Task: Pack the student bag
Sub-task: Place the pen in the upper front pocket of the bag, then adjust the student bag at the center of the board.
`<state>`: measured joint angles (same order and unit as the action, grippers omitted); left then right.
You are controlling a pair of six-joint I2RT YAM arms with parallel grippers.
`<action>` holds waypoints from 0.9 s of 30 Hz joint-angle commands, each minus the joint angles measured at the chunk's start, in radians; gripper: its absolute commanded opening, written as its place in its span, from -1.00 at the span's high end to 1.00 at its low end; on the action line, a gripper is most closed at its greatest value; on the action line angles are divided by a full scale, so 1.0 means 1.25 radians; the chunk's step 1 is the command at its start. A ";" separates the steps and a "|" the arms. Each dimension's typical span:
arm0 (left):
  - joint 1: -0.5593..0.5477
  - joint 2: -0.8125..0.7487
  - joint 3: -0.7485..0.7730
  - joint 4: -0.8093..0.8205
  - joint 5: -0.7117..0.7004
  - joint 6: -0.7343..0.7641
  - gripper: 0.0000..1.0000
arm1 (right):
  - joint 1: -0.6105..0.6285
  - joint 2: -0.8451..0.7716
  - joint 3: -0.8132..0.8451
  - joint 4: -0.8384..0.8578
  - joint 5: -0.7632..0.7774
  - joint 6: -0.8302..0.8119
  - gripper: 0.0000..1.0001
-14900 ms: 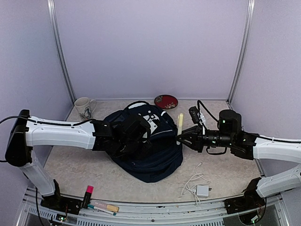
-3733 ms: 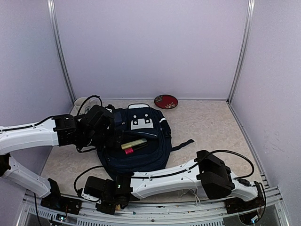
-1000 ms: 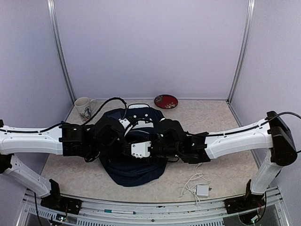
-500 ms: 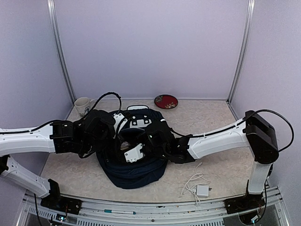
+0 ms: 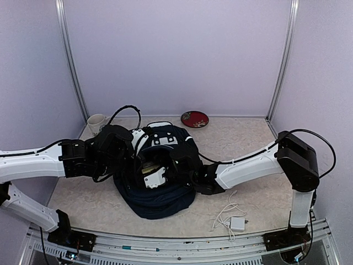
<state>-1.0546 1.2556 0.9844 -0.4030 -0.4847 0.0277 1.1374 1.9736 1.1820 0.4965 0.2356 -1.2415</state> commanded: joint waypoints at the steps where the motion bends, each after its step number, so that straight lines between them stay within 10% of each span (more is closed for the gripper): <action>1: 0.008 -0.042 0.018 0.071 0.008 -0.014 1.00 | -0.004 -0.077 -0.031 -0.054 0.041 0.053 -0.39; 17: 0.015 -0.012 -0.013 0.087 0.022 -0.046 1.00 | 0.146 -0.314 -0.038 -0.416 -0.325 0.610 -0.17; 27: -0.019 0.011 -0.042 0.110 0.012 -0.078 1.00 | 0.217 -0.323 -0.100 -0.423 -0.297 0.852 0.10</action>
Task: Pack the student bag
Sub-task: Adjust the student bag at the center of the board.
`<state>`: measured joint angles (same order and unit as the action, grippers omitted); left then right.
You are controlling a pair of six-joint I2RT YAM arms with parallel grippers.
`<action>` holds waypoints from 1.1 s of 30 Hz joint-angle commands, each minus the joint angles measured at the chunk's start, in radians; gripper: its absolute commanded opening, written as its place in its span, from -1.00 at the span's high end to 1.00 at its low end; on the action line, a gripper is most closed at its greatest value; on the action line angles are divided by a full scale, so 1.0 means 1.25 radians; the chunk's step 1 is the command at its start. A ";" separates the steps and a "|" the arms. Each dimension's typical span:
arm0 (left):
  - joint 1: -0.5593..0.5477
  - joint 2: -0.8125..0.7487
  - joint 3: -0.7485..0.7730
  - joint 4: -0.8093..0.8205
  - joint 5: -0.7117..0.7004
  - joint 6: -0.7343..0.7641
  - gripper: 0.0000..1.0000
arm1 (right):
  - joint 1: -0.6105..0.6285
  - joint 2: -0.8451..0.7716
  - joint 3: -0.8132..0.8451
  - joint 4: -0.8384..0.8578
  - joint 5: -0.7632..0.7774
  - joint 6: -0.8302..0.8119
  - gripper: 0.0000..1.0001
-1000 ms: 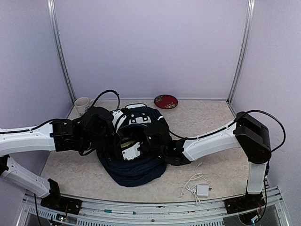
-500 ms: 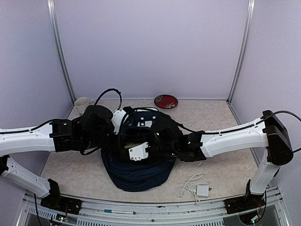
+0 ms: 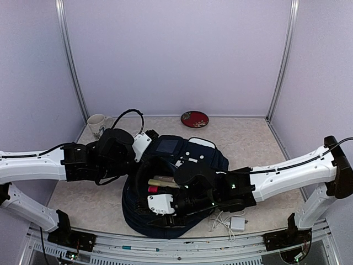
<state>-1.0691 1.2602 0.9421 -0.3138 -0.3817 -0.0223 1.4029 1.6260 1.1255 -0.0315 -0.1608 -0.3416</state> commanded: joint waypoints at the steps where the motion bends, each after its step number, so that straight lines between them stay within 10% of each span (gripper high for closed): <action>1: -0.010 0.010 -0.010 0.040 -0.077 -0.044 1.00 | 0.004 -0.060 -0.073 0.017 0.017 0.144 0.11; 10: -0.055 0.035 -0.009 0.040 -0.094 -0.061 1.00 | 0.004 -0.176 -0.225 0.081 0.032 0.282 0.09; 16: -0.071 0.023 0.003 0.012 -0.072 -0.106 -0.37 | -0.038 -0.146 -0.274 0.024 0.213 0.371 0.05; 33: -0.220 -0.010 0.040 -0.341 -0.027 -0.457 -0.96 | -0.292 -0.091 -0.183 -0.013 0.187 0.365 0.05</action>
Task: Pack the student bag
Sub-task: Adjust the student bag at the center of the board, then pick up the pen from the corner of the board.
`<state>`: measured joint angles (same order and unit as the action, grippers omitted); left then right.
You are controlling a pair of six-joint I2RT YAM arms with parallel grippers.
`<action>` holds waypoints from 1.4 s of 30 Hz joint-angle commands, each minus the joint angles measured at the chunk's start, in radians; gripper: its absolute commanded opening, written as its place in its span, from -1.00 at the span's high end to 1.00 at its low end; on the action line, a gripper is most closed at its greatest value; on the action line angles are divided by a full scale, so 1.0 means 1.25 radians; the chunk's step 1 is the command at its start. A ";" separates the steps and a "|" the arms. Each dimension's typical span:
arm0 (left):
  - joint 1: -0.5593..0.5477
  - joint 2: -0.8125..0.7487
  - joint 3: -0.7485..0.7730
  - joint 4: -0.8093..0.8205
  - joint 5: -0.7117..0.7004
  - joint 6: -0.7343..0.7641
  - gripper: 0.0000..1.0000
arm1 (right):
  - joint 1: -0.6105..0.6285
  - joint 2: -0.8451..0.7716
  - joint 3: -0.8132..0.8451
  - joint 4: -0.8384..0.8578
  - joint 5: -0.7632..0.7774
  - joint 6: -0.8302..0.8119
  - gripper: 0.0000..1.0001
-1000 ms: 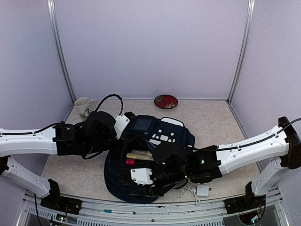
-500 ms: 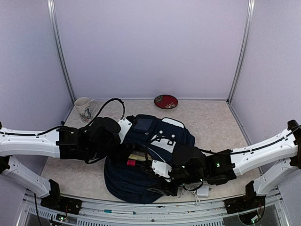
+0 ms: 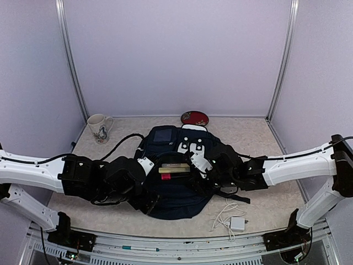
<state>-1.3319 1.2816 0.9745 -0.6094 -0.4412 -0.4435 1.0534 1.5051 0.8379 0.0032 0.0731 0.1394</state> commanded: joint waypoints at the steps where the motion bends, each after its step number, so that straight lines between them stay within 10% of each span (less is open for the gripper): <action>1: -0.012 -0.033 0.007 -0.116 0.034 -0.153 -0.95 | -0.009 -0.001 0.051 -0.055 -0.025 -0.019 0.09; 6: -0.046 -0.039 -0.048 -0.168 0.118 -0.315 -0.76 | 0.093 -0.066 0.064 -0.139 -0.063 -0.025 0.21; 15: -0.108 -0.059 -0.142 -0.256 0.231 -0.515 0.25 | 0.300 0.001 0.118 -0.100 -0.217 -0.022 0.34; 25: -0.131 -0.068 -0.294 -0.188 0.348 -0.565 0.45 | 0.364 0.320 0.309 -0.107 -0.212 -0.060 0.44; 42: -0.133 -0.184 -0.375 -0.174 0.356 -0.630 0.48 | 0.407 0.438 0.368 -0.216 -0.148 -0.099 0.36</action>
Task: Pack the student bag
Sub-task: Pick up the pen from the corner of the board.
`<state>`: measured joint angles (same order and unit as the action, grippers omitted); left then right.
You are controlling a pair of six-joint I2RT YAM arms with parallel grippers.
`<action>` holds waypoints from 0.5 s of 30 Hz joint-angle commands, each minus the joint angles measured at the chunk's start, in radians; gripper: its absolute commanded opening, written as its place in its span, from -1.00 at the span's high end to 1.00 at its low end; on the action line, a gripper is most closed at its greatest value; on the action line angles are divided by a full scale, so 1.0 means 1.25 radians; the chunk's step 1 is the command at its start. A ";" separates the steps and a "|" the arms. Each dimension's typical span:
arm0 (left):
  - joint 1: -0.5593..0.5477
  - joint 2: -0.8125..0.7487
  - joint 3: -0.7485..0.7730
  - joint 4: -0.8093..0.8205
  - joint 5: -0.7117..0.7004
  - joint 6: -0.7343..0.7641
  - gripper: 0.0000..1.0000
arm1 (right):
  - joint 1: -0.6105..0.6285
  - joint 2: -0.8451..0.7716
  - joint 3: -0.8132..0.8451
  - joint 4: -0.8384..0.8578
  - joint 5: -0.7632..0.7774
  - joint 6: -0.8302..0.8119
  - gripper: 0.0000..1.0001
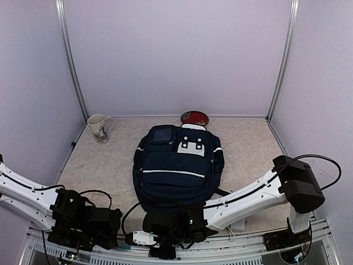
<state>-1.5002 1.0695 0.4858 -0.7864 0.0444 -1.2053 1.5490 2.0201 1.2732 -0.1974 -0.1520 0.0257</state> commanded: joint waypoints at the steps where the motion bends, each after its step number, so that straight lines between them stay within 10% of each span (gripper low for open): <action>1: 0.001 -0.013 0.021 -0.042 -0.038 -0.019 0.48 | 0.010 0.031 0.025 -0.070 0.043 -0.009 0.37; 15: 0.004 0.040 0.048 -0.022 -0.043 0.030 0.51 | 0.011 0.082 0.090 -0.247 0.259 -0.023 0.53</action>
<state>-1.4986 1.1130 0.5186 -0.8207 0.0101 -1.1885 1.5593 2.0602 1.3582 -0.3588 0.0456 0.0078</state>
